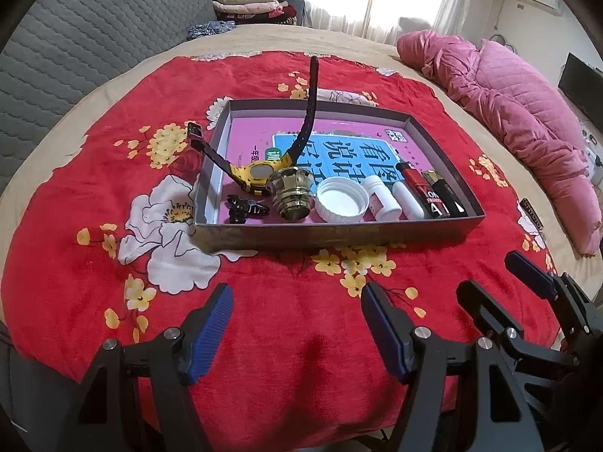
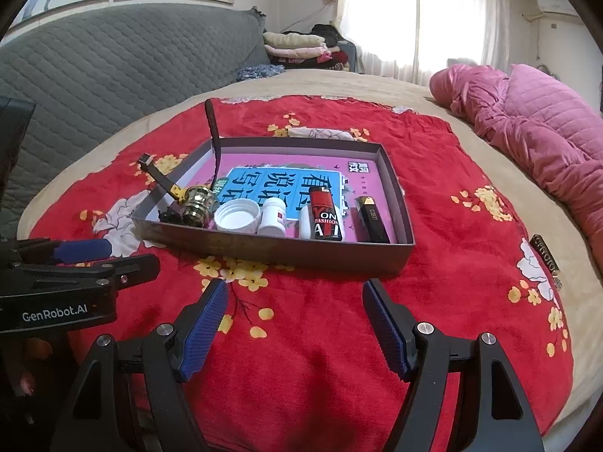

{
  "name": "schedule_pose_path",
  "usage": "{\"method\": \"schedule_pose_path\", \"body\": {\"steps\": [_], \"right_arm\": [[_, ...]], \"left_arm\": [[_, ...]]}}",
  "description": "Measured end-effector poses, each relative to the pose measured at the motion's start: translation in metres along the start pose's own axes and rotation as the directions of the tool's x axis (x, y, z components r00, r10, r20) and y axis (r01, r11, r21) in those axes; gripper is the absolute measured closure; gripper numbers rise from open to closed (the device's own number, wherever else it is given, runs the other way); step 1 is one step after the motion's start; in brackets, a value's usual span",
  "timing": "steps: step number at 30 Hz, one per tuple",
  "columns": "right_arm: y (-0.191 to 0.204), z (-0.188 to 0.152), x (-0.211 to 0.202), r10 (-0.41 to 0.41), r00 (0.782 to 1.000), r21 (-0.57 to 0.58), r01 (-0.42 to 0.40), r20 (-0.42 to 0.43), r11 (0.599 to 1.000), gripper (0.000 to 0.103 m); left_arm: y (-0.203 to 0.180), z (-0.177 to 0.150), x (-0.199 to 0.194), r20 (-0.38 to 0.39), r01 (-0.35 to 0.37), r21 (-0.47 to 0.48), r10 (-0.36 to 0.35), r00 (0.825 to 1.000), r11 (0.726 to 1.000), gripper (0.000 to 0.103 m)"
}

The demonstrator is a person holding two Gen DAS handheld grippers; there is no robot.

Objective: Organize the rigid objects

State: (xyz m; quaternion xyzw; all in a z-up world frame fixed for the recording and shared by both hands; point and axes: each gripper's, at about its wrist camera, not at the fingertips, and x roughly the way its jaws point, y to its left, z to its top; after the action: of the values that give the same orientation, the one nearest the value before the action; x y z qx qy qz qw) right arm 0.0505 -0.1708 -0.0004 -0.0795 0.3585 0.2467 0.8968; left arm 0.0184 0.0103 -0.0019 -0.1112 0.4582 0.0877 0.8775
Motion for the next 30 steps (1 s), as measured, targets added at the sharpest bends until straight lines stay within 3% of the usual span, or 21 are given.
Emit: {"method": "schedule_pose_path", "body": {"steps": [30], "right_arm": [[-0.0057, -0.0005, 0.0021, -0.011, 1.000, 0.022, 0.011, -0.011, 1.000, 0.028]], "left_arm": [[-0.0008, 0.0009, 0.0014, 0.000, -0.024, 0.014, 0.024, 1.000, 1.000, 0.033]]}}
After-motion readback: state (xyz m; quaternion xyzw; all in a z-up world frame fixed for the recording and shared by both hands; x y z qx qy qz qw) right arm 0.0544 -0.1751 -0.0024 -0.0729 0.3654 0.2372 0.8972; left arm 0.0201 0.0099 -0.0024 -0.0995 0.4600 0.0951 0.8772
